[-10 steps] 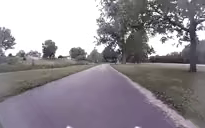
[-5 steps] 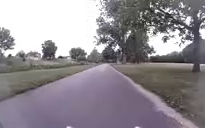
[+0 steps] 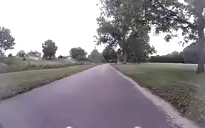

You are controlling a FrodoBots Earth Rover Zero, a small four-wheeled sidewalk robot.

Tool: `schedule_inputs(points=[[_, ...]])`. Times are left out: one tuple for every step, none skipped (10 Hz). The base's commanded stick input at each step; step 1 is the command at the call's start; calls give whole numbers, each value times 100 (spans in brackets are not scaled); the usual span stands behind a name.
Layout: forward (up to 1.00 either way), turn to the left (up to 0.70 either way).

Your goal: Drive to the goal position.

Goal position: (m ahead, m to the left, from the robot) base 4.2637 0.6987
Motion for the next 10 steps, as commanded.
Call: schedule_inputs(points=[[70,0],[70,0],[70,0],[70,0],[70,0],[70,0],[70,0],[70,0],[70,0],[70,0]])
